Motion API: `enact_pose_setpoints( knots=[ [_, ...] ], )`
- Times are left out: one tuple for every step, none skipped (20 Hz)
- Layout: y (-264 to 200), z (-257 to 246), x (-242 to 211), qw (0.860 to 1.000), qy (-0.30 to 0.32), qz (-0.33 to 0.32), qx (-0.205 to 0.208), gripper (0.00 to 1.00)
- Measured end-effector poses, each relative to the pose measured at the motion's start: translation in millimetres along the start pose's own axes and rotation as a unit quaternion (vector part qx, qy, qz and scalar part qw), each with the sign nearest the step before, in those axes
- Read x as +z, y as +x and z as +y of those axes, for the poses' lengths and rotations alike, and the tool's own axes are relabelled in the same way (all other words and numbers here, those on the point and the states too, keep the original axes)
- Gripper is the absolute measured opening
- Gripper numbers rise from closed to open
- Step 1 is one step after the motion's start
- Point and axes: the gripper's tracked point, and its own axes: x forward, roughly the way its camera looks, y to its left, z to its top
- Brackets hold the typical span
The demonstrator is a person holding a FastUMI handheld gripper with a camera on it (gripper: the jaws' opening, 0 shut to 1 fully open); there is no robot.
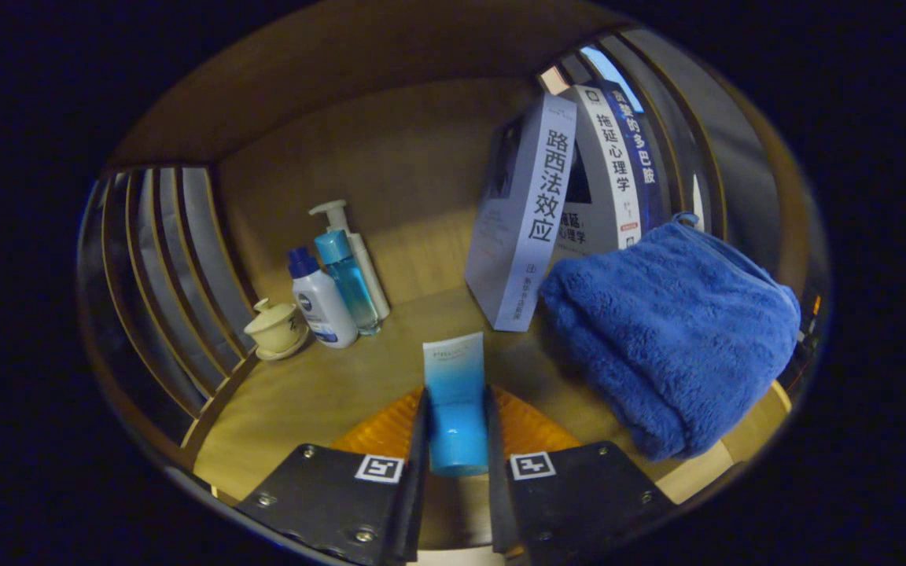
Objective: Pull open the drawer, take out the items inside it, and place them on the countertop above the cabinet.
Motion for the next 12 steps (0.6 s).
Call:
enact_pose_setpoints(
  knots=[
    [-1, 0, 2, 1.000, 0.006, -0.001, -0.002, 0.36],
    [-2, -2, 1, 1.000, 0.009, 0.005, -0.002, 0.38],
    [-5, 0, 2, 1.000, 0.012, 0.006, 0.001, 0.39],
    [-3, -3, 8, 1.000, 0.012, 0.000, -0.001, 0.51],
    [-14, -2, 13, 1.000, 0.015, -0.003, 0.002, 0.62],
    [-18, -4, 15, 1.000, 0.015, -0.007, -0.002, 0.74],
    [-26, -8, 20, 1.000, 0.013, -0.012, -0.005, 0.86],
    [-36, -8, 26, 1.000, 0.009, -0.018, -0.004, 0.97],
    [-45, -9, 31, 1.000, 0.000, -0.023, -0.002, 0.98],
    [-55, -12, 36, 1.000, -0.010, -0.028, -0.002, 0.98],
    [-67, -13, 40, 0.999, -0.018, -0.032, -0.002, 0.98],
    [-80, -14, 43, 0.999, -0.026, -0.037, -0.001, 0.98]
  ],
)
